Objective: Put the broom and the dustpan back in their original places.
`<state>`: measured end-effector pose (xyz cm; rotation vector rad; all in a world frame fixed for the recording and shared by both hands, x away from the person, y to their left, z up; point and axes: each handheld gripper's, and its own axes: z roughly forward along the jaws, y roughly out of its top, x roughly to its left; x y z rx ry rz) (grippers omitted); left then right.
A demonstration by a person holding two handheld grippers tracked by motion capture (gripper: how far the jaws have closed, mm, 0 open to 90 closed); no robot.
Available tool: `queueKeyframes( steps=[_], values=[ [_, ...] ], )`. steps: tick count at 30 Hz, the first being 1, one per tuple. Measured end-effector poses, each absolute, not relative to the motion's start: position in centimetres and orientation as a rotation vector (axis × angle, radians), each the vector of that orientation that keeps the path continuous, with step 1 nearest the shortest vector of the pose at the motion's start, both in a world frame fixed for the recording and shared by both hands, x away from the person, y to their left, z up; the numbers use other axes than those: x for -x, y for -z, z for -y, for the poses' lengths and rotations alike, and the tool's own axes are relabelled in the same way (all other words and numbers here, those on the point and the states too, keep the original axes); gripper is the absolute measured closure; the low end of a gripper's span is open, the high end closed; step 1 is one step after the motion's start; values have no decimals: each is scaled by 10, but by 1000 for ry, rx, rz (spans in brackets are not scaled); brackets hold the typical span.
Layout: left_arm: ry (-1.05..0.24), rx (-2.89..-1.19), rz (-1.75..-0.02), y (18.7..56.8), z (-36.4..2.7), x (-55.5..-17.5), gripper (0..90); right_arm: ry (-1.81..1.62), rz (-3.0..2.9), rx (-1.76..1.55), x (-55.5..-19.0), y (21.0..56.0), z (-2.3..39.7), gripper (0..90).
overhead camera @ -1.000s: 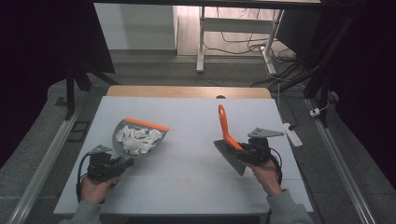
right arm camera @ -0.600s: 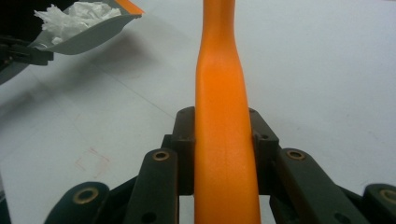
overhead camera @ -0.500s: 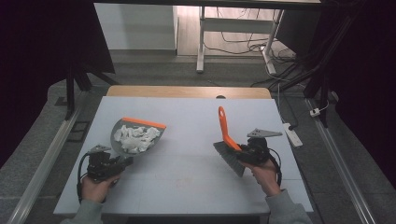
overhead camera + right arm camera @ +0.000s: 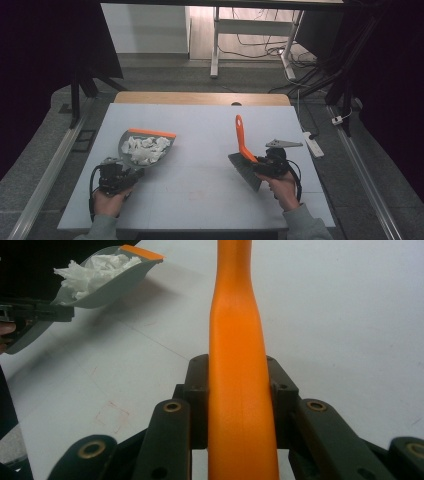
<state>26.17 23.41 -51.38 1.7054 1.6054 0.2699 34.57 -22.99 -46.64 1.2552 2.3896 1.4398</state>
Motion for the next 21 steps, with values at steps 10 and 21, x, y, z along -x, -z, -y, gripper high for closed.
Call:
queueKeyframes(
  steps=[10, 21],
  values=[
    [-278, -1721, -1648, 524, -230, -270, 612, -1423, -2405, -1308, -346, 473, 229, 700],
    [-265, -1737, -1696, 532, -227, -278, 611, -1364, -2436, -1373, -353, 489, 230, 701]
  ],
)
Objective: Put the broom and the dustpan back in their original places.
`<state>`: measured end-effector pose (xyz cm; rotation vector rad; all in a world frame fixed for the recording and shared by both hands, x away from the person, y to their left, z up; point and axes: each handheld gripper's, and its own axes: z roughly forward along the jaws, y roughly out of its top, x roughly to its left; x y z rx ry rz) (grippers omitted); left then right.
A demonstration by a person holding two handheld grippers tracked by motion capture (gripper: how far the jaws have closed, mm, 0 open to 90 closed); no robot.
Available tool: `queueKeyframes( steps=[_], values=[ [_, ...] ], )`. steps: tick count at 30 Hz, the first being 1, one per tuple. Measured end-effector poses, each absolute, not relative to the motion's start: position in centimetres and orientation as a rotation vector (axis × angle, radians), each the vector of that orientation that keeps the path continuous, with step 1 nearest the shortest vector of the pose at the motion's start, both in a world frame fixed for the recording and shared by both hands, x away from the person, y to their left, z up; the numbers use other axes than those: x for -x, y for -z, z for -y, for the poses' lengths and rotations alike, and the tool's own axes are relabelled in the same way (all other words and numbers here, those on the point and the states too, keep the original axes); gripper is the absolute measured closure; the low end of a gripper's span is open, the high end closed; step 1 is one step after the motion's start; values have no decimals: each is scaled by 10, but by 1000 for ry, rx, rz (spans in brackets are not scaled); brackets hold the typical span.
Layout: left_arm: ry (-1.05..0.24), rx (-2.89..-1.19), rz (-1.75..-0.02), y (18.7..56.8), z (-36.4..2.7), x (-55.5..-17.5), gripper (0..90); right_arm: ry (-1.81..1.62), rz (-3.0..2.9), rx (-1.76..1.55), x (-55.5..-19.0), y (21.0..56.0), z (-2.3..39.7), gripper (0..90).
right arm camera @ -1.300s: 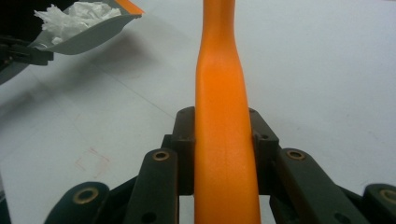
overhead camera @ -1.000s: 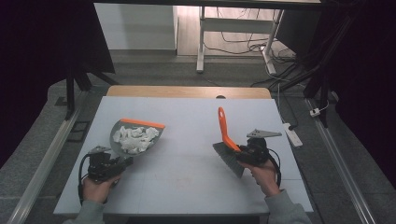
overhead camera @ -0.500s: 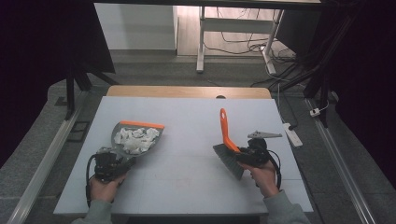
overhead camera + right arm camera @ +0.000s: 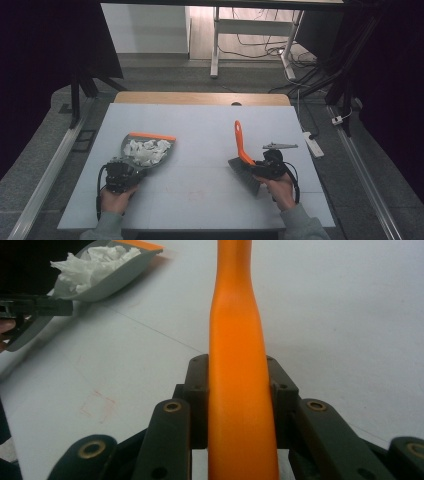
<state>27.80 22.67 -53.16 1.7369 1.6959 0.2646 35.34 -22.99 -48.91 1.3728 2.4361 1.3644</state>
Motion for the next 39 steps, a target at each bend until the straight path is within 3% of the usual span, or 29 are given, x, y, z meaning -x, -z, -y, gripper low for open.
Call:
queueKeyframes(
  steps=[26, 39],
  values=[
    [-290, -1743, -1714, 535, -225, -280, 587, -1241, -2435, -1386, -369, 501, 238, 689],
    [-305, -1752, -1680, 533, -225, -277, 359, -1207, -2430, -1364, -374, 504, 243, 648]
  ],
)
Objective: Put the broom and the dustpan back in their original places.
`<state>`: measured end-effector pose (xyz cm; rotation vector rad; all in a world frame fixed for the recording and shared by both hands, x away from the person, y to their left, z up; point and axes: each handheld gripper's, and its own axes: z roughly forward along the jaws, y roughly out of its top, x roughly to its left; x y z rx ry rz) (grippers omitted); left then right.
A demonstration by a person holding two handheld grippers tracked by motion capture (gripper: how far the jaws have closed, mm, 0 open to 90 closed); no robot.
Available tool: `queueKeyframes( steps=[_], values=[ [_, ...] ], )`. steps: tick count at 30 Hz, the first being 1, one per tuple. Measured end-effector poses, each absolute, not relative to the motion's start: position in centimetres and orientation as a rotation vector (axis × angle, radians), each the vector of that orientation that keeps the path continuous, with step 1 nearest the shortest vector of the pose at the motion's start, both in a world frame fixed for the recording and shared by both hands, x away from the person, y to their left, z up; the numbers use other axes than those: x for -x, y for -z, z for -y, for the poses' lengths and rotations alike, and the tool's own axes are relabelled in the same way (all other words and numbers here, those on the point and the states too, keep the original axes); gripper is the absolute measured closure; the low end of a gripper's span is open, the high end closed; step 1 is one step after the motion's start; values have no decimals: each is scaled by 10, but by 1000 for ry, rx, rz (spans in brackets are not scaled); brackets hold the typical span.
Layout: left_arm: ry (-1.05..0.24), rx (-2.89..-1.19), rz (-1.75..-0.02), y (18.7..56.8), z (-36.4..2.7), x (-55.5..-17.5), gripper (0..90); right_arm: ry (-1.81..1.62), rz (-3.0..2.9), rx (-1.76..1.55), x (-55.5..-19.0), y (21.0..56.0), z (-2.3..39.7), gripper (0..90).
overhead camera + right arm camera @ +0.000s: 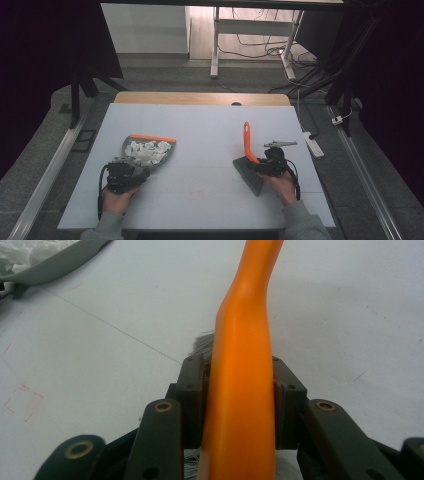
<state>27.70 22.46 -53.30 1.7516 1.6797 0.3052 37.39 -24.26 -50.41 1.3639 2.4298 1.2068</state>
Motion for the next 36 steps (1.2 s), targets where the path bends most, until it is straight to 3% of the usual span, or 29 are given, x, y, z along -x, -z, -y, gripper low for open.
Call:
queueKeyframes(
  steps=[12, 17, 24, 27, 36],
  values=[
    [-311, -1739, -1656, 530, -229, -272, 252, -1093, -2444, -1373, -381, 510, 246, 525],
    [-309, -1728, -1636, 528, -231, -271, 242, -1036, -2426, -1392, -383, 513, 245, 457],
    [-308, -1734, -1626, 528, -232, -271, 238, -1017, -2415, -1403, -383, 514, 244, 430],
    [-316, -1736, -1622, 527, -232, -271, 237, -946, -2370, -1360, -381, 513, 241, 369],
    [-318, -1734, -1586, 522, -234, -266, 236, -1010, -2335, -1285, -375, 504, 244, 354]
  ],
)
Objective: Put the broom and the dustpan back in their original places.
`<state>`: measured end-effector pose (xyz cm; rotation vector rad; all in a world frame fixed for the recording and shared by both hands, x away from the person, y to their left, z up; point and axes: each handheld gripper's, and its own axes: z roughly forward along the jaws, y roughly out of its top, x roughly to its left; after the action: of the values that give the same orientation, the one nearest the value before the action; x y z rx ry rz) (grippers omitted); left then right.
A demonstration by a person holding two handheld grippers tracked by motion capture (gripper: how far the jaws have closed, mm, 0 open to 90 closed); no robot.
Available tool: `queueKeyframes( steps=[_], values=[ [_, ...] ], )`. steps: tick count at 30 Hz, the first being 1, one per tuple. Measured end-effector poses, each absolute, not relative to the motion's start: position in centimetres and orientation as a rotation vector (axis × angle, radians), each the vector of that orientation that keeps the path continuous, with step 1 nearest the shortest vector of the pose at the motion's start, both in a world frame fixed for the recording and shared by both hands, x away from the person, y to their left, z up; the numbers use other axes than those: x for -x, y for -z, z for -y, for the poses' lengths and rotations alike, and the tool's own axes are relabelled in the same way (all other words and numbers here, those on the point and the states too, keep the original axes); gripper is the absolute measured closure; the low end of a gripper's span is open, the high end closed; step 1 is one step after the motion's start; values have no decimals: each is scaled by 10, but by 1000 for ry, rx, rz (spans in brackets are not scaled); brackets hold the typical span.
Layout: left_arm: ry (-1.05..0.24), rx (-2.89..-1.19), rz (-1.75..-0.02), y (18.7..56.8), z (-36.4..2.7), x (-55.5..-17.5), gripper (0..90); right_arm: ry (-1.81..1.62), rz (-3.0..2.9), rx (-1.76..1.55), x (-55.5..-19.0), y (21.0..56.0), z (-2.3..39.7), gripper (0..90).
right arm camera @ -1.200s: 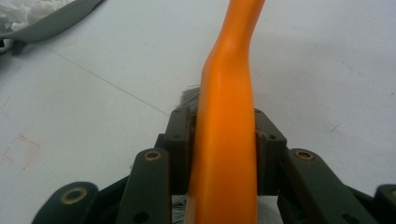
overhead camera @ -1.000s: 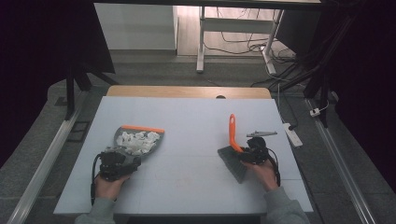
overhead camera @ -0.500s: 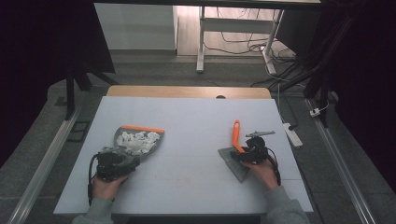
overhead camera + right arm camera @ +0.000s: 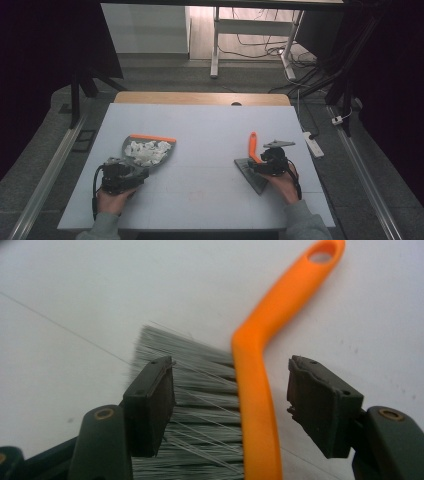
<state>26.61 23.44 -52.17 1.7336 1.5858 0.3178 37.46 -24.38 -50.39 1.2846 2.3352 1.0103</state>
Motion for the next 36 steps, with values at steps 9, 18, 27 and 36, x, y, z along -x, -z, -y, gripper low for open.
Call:
queueKeyframes(
  steps=[9, 18, 27, 36],
  values=[
    [-349, -1751, -1496, 508, -237, -255, 261, -1103, -2362, -1148, -363, 494, 247, 363],
    [-319, -1882, -1317, 499, -233, -262, 274, -1166, -2365, -1052, -351, 489, 244, 378],
    [-262, -1963, -1149, 499, -231, -268, 272, -1187, -2333, -980, -336, 489, 247, 391],
    [-264, -2021, -1068, 501, -229, -251, 272, -1195, -2340, -913, -309, 492, 254, 393]
  ],
)
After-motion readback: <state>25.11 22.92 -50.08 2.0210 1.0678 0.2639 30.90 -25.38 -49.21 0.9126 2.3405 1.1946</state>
